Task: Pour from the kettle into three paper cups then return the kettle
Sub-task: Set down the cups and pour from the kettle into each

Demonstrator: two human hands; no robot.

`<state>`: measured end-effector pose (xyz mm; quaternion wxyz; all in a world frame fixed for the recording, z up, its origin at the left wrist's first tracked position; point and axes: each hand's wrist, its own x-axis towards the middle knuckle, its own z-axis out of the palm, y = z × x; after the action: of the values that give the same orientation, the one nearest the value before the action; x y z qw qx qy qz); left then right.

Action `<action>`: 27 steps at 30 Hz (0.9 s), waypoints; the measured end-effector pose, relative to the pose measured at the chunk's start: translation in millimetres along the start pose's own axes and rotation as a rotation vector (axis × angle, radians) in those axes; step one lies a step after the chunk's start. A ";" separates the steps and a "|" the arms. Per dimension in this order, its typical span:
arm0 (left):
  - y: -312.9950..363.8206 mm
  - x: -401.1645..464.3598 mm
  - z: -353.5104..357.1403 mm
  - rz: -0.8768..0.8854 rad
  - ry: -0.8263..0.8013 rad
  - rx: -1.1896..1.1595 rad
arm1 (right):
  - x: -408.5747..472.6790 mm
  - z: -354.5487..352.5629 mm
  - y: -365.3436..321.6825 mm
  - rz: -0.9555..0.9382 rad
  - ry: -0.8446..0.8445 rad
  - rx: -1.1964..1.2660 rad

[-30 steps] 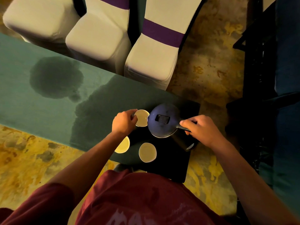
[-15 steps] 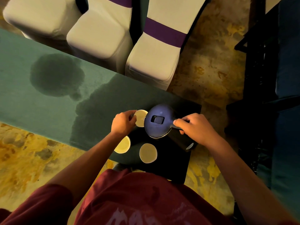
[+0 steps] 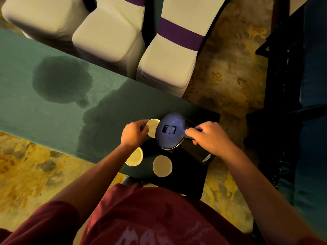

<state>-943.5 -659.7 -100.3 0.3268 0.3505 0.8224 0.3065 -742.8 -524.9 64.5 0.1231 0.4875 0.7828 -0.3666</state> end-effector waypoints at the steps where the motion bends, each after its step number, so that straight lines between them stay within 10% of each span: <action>1: -0.1 0.1 -0.1 0.000 -0.004 -0.005 | -0.6 -0.5 -0.2 0.001 -0.002 0.003; 27: 2.1 -3.9 1.3 -0.022 0.003 -0.065 | -0.1 -1.9 -0.3 0.038 -0.024 0.039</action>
<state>-939.6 -661.2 -98.3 0.3401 0.3301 0.8164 0.3299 -742.7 -523.7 66.0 0.1298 0.5002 0.7647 -0.3851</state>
